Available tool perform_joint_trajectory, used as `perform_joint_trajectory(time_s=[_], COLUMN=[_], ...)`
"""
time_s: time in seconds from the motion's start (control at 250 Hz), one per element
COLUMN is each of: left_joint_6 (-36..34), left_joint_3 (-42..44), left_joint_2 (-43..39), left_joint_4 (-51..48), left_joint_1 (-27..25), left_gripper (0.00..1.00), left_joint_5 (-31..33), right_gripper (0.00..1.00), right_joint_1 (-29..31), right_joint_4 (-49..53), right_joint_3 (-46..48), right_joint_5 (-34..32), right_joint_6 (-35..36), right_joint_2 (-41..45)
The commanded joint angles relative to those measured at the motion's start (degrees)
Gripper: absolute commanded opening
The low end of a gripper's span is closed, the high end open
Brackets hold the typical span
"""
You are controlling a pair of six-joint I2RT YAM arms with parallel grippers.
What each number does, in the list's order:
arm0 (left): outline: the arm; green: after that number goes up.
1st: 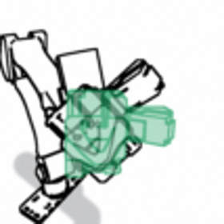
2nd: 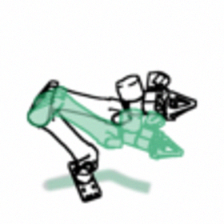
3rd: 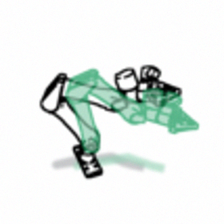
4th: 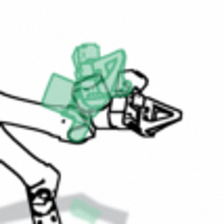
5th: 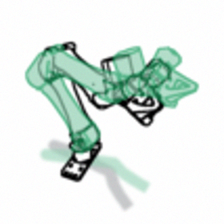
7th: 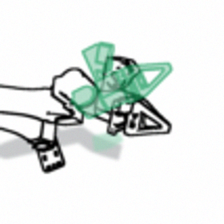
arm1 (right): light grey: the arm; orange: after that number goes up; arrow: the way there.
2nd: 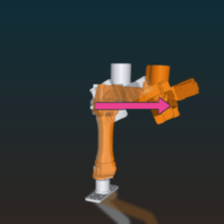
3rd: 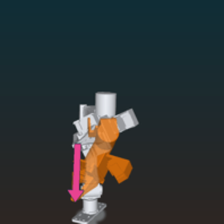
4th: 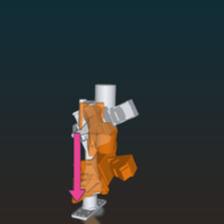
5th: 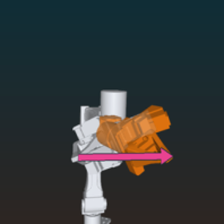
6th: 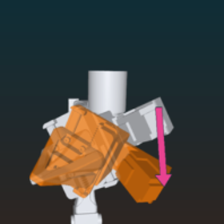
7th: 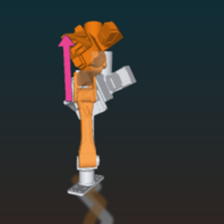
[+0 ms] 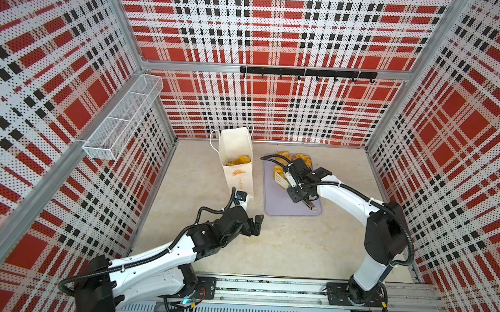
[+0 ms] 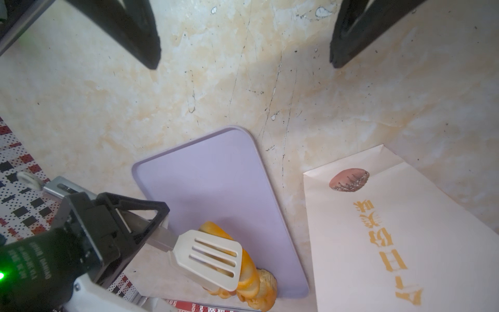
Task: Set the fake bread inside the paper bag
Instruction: 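Lift the croissant in the tongs and carry it over the paper bag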
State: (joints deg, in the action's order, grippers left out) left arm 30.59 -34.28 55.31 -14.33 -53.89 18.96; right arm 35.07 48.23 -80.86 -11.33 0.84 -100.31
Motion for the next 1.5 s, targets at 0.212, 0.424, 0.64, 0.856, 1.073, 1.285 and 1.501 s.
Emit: perform_joint_trajectory(time_s=[0.212,0.424,0.64,0.856,1.073,1.285,1.501], left_joint_6=[-2.9,-4.4,-5.9,-7.5,-8.8,-10.3,-12.0], left_joint_3=[-4.2,-5.6,-7.4,-8.7,-10.0,-11.9,-13.9], left_joint_2=[-1.6,-2.1,-2.7,-3.8,-5.4,-7.1,-8.4], left_joint_4=[-2.1,-2.6,-3.6,-4.2,-5.5,-7.6,-8.4], left_joint_1=[-0.4,-0.3,-0.2,0.2,1.0,2.4,4.6], left_gripper=[0.99,0.99,0.99,0.99,0.99,0.99,0.99], left_joint_5=[1.9,2.2,2.9,3.9,4.7,5.0,3.1], right_gripper=[0.39,0.39,0.40,0.40,0.40,0.40,0.40], right_joint_1=[0.3,0.6,1.5,2.8,3.6,4.5,5.0], right_joint_4=[-1.5,-1.1,-0.5,0.2,0.2,0.5,-0.1], right_joint_3=[-0.3,-1.1,-2.7,-4.9,-7.3,-10.3,-15.0], right_joint_5=[0.5,2.8,3.7,3.4,2.7,2.6,2.6], right_joint_6=[-0.4,-0.7,-0.8,-0.7,-0.7,-0.3,0.3], right_joint_2=[7.1,9.8,11.7,12.7,13.7,13.9,13.0])
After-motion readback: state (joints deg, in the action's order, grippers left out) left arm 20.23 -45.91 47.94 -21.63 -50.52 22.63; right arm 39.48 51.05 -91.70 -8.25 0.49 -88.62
